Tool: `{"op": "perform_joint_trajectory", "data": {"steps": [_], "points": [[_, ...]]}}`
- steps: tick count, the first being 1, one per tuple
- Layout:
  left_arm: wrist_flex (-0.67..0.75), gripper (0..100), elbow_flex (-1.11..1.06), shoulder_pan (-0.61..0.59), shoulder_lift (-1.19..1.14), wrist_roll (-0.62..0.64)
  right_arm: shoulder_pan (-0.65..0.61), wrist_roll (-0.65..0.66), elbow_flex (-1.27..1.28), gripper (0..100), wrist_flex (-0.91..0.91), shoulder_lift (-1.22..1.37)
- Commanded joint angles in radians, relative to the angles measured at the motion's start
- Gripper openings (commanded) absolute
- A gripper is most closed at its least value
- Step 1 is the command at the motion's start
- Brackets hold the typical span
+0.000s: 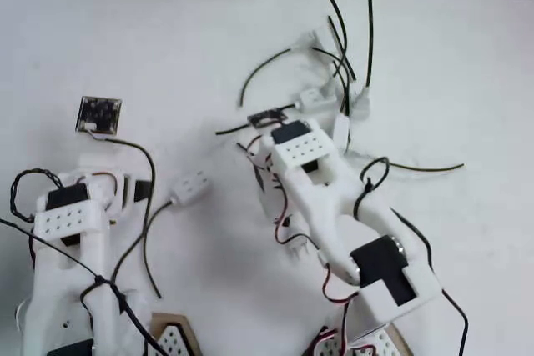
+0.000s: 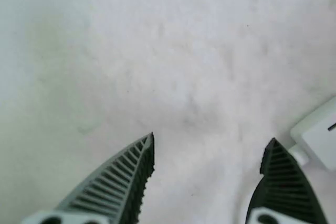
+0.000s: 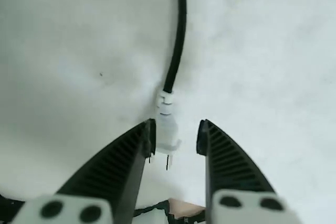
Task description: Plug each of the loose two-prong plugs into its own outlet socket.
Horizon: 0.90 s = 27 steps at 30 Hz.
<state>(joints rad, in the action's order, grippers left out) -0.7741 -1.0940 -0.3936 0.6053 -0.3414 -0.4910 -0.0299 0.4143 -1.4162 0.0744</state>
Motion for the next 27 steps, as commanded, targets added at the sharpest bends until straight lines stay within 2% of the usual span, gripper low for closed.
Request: {"op": "perform_joint_trajectory", "data": {"steps": [1,5,11,27], "points": [[0.017,32,0.002,0.015,0.024,0.000,0.051,0.002,-0.014,12.9,-0.013,-0.030],[0.017,32,0.002,0.015,0.024,0.000,0.088,0.002,-0.014,12.1,-0.008,0.047],[0.017,32,0.002,0.015,0.024,0.000,0.045,-0.006,-0.014,11.2,-0.008,0.127],[0.017,32,0.002,0.015,0.024,-0.002,0.025,-0.063,-0.012,11.3,-0.071,-0.030]]}}
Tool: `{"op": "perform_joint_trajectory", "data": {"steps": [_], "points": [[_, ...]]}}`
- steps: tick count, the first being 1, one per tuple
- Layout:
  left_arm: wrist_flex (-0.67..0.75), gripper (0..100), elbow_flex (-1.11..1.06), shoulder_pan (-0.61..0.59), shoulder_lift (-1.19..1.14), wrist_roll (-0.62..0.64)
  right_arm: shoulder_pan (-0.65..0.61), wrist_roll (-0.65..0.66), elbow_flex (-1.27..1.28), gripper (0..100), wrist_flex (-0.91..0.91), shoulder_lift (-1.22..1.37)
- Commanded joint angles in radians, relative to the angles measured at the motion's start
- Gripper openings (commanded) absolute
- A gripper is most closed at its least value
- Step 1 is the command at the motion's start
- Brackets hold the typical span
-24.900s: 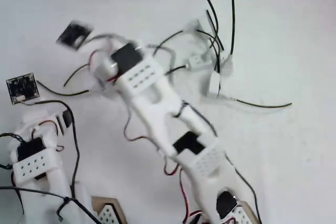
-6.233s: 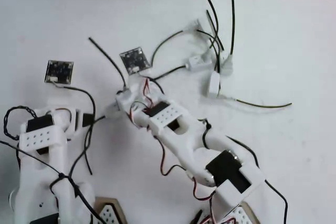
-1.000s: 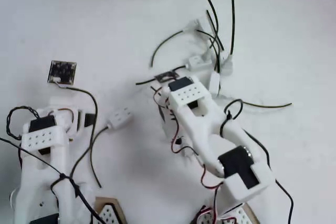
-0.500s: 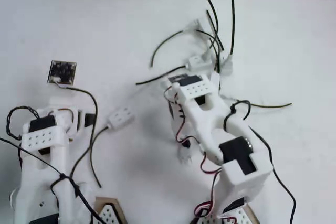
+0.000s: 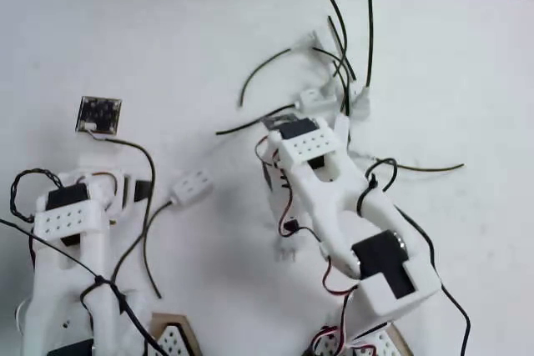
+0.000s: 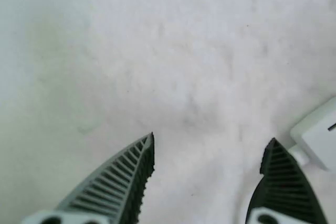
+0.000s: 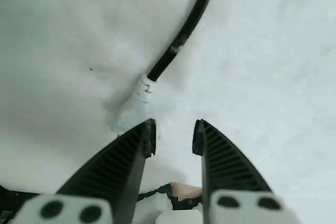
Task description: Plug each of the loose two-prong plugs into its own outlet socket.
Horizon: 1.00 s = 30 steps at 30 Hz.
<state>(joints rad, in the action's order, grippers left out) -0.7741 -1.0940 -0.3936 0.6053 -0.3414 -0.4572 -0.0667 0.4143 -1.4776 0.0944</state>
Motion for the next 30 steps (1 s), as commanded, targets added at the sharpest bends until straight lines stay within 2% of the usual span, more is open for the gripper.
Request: {"op": "perform_joint_trajectory", "data": {"steps": [1,6,9,17,30], "points": [[0.017,32,0.002,0.015,0.024,-0.002,-0.010,-0.040,-0.012,11.5,-0.008,-0.050],[0.017,32,0.002,0.015,0.024,-0.002,-0.059,-0.058,0.006,11.5,-0.004,-0.050],[0.017,32,0.002,0.015,0.024,-0.002,-0.097,-0.092,0.057,11.5,0.054,-0.050],[0.017,32,0.000,0.013,0.024,-0.002,-0.101,-0.115,0.176,11.2,0.217,-0.050],[0.017,32,0.000,0.013,0.024,-0.002,-0.150,-0.121,0.106,11.1,0.203,0.110]]}}
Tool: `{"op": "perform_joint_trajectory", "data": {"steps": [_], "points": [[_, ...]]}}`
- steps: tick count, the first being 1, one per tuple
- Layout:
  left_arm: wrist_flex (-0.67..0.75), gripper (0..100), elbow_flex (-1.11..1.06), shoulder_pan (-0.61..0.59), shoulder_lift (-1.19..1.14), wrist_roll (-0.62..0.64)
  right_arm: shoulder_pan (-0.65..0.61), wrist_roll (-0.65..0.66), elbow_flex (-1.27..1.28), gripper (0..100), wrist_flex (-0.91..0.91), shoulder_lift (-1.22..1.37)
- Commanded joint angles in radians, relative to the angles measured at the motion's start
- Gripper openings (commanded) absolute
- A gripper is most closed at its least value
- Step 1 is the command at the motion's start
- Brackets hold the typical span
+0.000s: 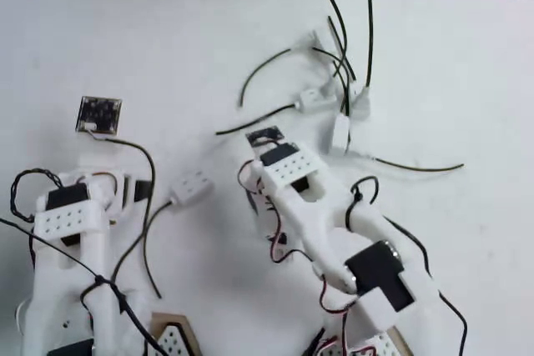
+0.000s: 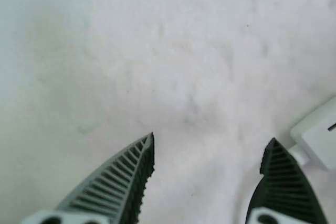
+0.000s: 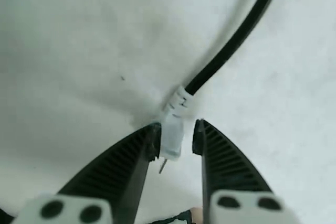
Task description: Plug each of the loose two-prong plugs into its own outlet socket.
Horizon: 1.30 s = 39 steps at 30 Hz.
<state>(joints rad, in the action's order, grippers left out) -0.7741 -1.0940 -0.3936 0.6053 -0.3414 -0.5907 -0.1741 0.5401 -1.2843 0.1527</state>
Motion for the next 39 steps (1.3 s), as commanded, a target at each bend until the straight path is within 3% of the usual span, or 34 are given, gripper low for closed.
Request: {"op": "perform_joint_trajectory", "data": {"steps": [1,8,12,15,20,30,35,39], "points": [[0.017,32,0.000,0.013,0.024,-0.002,-0.016,-0.014,-0.034,11.1,-0.001,0.059],[0.017,32,0.000,0.013,0.024,-0.002,-0.016,-0.012,-0.094,10.5,-0.070,0.073],[0.017,32,0.000,0.013,0.024,-0.002,-0.015,-0.005,-0.098,1.0,-0.077,0.062],[0.017,32,0.000,0.013,0.024,-0.002,-0.013,0.009,-0.121,1.5,-0.124,0.062],[0.017,32,0.000,0.013,0.024,-0.002,0.024,0.209,-0.161,1.8,-0.176,0.061],[0.018,32,-0.009,0.013,0.030,-0.002,0.274,0.713,-0.198,1.8,-0.173,-0.124],[0.023,32,-0.011,0.013,0.030,-0.002,0.302,0.755,-0.118,3.3,-0.039,-0.168],[0.037,32,-0.015,0.013,0.030,-0.002,0.297,0.753,-0.051,14.8,0.039,-0.168]]}}
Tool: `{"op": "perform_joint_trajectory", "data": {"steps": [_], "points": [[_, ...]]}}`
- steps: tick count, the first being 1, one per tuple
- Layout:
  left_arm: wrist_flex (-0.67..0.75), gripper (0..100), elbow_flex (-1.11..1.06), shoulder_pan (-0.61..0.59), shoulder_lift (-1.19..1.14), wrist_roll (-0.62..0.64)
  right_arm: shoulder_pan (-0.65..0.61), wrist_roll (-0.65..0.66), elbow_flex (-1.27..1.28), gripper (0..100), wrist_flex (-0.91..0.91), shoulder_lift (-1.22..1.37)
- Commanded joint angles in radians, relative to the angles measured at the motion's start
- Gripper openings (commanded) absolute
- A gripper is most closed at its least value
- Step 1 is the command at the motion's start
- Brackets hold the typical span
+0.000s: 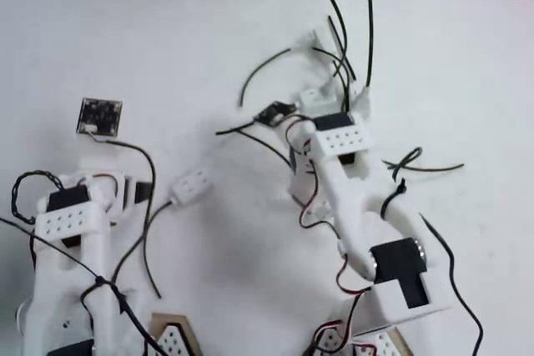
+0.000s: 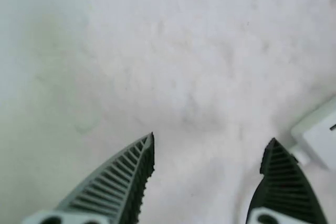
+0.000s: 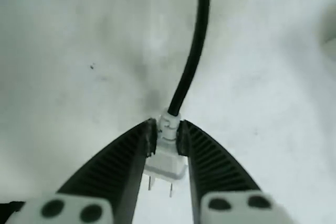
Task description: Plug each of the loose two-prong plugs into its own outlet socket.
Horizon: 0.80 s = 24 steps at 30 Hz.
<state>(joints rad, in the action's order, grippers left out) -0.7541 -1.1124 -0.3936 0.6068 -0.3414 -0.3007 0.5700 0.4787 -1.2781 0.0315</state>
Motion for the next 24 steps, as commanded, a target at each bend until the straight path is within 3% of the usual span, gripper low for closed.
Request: {"op": "perform_joint_trajectory", "data": {"steps": [1,11,24], "points": [[0.017,32,0.003,0.013,0.028,-0.002,0.005,0.009,0.008,16.4,0.022,-0.051],[0.018,32,0.003,0.013,0.028,-0.002,0.004,0.015,0.066,13.1,-0.067,-0.243],[0.018,32,0.003,0.013,0.028,-0.002,0.025,0.017,0.157,13.1,0.082,-0.025]]}}
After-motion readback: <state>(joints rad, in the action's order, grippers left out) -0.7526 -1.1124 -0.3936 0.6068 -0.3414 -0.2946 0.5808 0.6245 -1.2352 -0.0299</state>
